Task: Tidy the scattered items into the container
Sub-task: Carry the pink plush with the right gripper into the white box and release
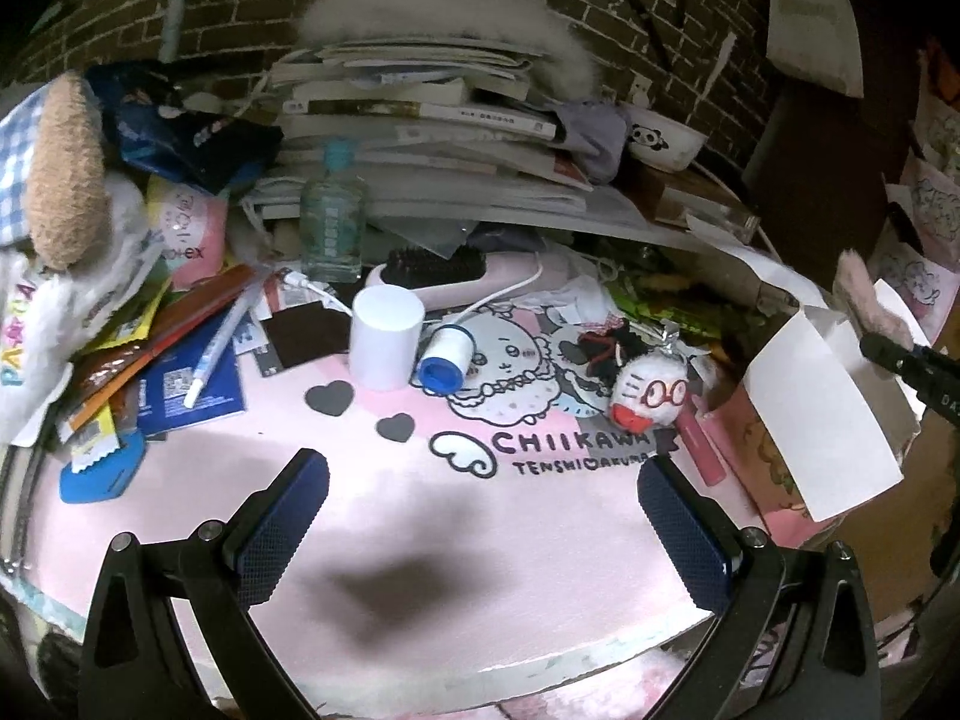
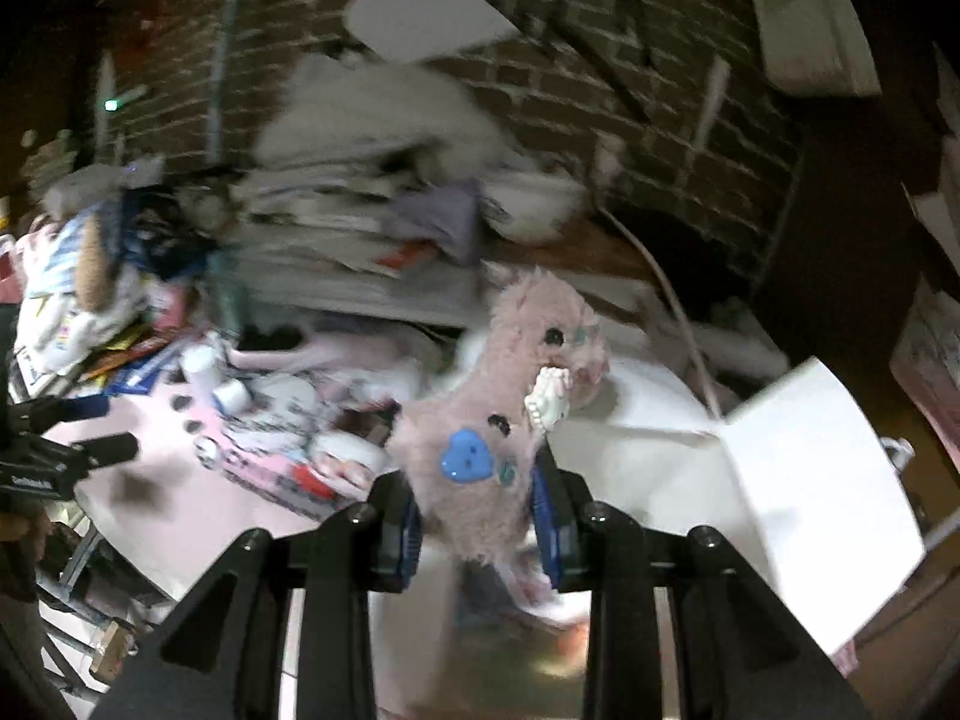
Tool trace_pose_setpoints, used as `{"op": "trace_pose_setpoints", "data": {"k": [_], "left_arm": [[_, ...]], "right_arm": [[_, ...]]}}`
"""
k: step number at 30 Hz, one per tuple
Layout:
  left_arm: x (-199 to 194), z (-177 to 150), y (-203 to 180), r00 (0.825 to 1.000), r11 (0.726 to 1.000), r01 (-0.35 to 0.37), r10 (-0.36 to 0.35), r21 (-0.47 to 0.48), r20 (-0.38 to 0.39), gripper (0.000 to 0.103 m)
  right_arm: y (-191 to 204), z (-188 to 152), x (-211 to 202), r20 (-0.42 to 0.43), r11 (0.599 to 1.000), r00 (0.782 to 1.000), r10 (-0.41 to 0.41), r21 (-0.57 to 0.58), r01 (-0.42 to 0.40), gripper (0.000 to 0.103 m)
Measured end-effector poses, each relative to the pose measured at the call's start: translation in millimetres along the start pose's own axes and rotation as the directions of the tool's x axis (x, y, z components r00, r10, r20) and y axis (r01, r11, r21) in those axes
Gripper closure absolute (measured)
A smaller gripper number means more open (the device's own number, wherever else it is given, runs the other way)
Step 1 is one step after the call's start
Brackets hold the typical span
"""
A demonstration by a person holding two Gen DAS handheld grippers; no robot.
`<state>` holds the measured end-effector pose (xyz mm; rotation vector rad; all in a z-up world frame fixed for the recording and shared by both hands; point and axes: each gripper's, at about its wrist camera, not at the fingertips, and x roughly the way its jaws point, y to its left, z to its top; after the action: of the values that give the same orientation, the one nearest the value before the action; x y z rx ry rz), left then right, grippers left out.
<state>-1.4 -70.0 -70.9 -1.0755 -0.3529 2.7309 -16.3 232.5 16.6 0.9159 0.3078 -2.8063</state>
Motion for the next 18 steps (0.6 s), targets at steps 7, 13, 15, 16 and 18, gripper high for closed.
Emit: {"op": "trace_pose_setpoints", "data": {"k": [7,13,15,16,18], "left_arm": [[9,-1,-3,0.999,1.000,0.007,-0.007,0.010,-0.031,0.000],[14,0,-8,0.999,1.000,0.018,-0.017,0.010,-0.039,0.000],[16,1,-11,0.999,0.999,0.030,-0.029,0.015,-0.040,0.000],[16,1,-13,0.999,0.999,0.035,-0.035,0.020,-0.040,0.000],[16,3,-18,0.998,0.999,0.045,-0.044,0.029,-0.041,0.000]], "right_arm": [[-46,-8,10,-0.195,0.999,0.981,0.015,0.034,-0.009,0.075],[-65,-16,27,-0.403,0.989,0.906,0.132,0.112,-0.095,0.075],[-68,-19,31,-0.463,0.988,0.875,0.141,0.115,-0.099,0.075],[-68,-20,33,-0.480,0.991,0.868,0.123,0.100,-0.085,0.075],[-70,-19,35,-0.498,0.996,0.863,0.082,0.072,-0.054,0.075]]}}
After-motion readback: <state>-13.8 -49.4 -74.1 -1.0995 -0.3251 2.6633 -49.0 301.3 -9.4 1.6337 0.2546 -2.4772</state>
